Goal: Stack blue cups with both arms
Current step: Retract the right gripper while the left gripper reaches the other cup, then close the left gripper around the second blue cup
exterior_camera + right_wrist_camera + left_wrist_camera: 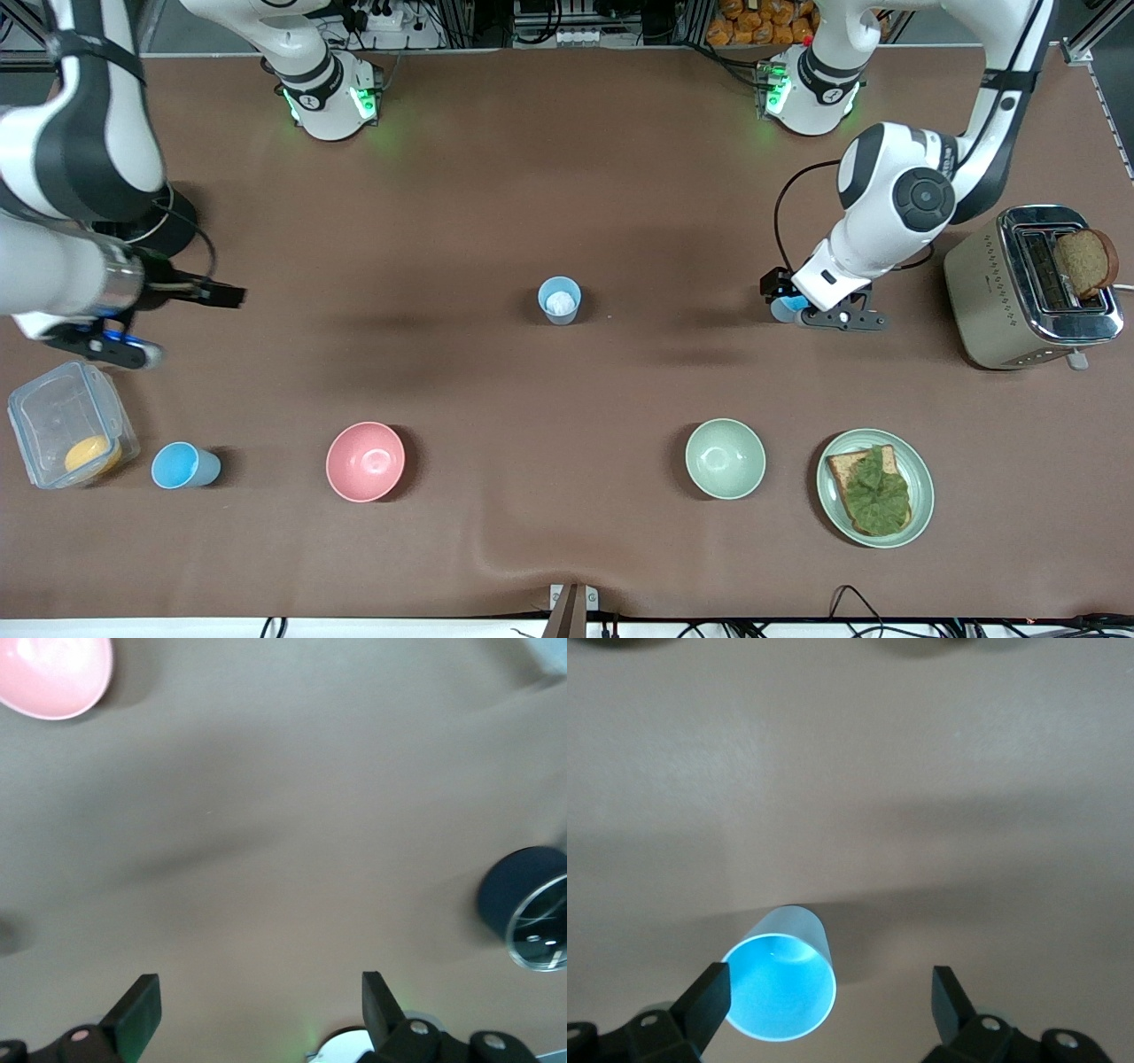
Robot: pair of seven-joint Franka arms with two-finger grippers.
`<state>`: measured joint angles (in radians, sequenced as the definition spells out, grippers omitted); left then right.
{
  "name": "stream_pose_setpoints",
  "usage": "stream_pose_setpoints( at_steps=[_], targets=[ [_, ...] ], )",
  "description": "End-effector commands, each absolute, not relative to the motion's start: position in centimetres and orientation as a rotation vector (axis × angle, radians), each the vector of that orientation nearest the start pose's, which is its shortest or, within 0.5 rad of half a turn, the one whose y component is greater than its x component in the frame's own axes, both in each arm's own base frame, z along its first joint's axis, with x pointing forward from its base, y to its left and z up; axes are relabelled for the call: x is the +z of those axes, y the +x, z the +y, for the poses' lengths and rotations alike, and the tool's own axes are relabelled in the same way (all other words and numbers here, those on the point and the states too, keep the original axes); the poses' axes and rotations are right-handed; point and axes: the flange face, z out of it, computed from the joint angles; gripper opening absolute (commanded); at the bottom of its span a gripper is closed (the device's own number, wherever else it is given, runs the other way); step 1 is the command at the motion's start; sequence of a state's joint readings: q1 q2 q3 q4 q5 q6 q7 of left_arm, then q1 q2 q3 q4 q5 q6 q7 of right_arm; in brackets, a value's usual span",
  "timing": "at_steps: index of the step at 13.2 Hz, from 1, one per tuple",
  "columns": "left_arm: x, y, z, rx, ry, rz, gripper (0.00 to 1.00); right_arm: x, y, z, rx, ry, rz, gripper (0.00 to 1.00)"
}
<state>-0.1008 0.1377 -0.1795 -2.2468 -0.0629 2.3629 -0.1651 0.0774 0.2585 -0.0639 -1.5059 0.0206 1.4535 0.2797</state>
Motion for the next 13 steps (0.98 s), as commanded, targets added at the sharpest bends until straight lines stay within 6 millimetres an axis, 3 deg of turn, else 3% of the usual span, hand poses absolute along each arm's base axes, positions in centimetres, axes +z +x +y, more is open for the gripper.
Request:
stream_pose_setpoints(
  at_steps=[1,4,9,10,11,12,13],
  targets=[
    [28.5,49.8,-14.8,0.063,-3.220,0.056,1.00,51.6,58.2,-0.6,0.436,-3.148,0.358,1.00],
    [25.5,49.9,-14.9,0.061,-3.228,0.049,1.00,54.2,56.5,-2.4,0.388,-3.140,0.397,1.00],
    [22.7,49.6,-15.1,0.107,-3.223,0.058,1.00,58.0,54.8,-4.7,0.310,-3.137,0.226,1.00],
    [22.3,49.1,-14.8,0.122,-3.219,0.055,0.53,58.3,54.7,-5.2,0.301,-3.137,0.218,1.00],
    [22.3,48.8,-14.5,0.130,-3.216,0.080,0.24,58.5,54.7,-5.4,0.296,-3.135,0.220,1.00],
    [22.3,48.4,-14.3,0.141,-3.212,0.085,0.03,59.0,54.9,-5.1,0.274,-3.139,0.214,1.00],
    [22.5,48.3,-14.0,0.140,-3.210,0.089,0.00,59.4,55.1,-4.4,0.257,-3.146,0.190,1.00]
  ],
)
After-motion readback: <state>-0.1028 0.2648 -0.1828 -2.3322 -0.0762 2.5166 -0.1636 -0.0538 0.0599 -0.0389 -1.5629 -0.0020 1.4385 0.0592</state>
